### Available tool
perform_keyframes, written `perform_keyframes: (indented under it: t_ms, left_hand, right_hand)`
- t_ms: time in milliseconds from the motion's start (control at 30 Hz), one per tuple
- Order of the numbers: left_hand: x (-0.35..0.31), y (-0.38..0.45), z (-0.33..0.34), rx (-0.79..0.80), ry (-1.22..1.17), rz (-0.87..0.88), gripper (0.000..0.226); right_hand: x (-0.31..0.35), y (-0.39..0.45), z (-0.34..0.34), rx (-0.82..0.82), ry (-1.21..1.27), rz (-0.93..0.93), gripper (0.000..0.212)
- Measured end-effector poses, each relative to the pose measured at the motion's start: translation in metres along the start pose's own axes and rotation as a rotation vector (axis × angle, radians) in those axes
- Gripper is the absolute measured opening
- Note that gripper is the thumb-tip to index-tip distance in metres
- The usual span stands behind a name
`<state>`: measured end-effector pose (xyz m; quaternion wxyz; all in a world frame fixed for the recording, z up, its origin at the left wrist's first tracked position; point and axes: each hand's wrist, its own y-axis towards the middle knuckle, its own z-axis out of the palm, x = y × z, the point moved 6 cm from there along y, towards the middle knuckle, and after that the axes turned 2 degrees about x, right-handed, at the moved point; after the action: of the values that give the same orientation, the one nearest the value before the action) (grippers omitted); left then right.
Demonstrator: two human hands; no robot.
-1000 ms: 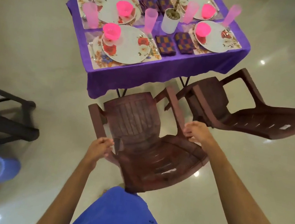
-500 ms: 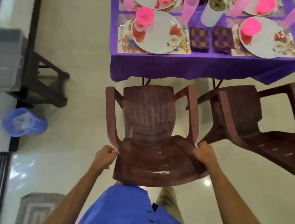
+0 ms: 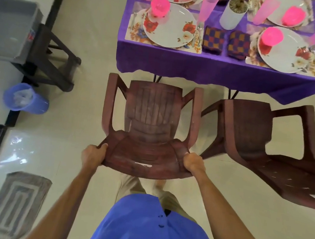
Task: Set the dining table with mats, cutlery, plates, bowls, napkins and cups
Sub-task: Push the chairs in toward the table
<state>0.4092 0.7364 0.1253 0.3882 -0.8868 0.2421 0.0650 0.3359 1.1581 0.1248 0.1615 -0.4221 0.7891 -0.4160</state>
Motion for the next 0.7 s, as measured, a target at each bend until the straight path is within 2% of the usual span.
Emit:
perform_keyframes:
  t_ms: [200, 367, 700]
  left_hand:
    - [-0.014, -0.005, 0.01, 0.06, -0.169, -0.024, 0.047]
    - [-0.024, -0.014, 0.004, 0.062, -0.169, -0.03, 0.047]
    - [-0.024, -0.02, 0.007, 0.099, -0.191, -0.056, 0.048]
  right_hand:
    - [-0.013, 0.0, -0.006, -0.01, 0.035, 0.001, 0.052]
    - [-0.021, 0.0, -0.008, 0.026, 0.17, -0.008, 0.05]
    - [-0.031, 0.009, -0.012, 0.143, 0.283, -0.013, 0.041]
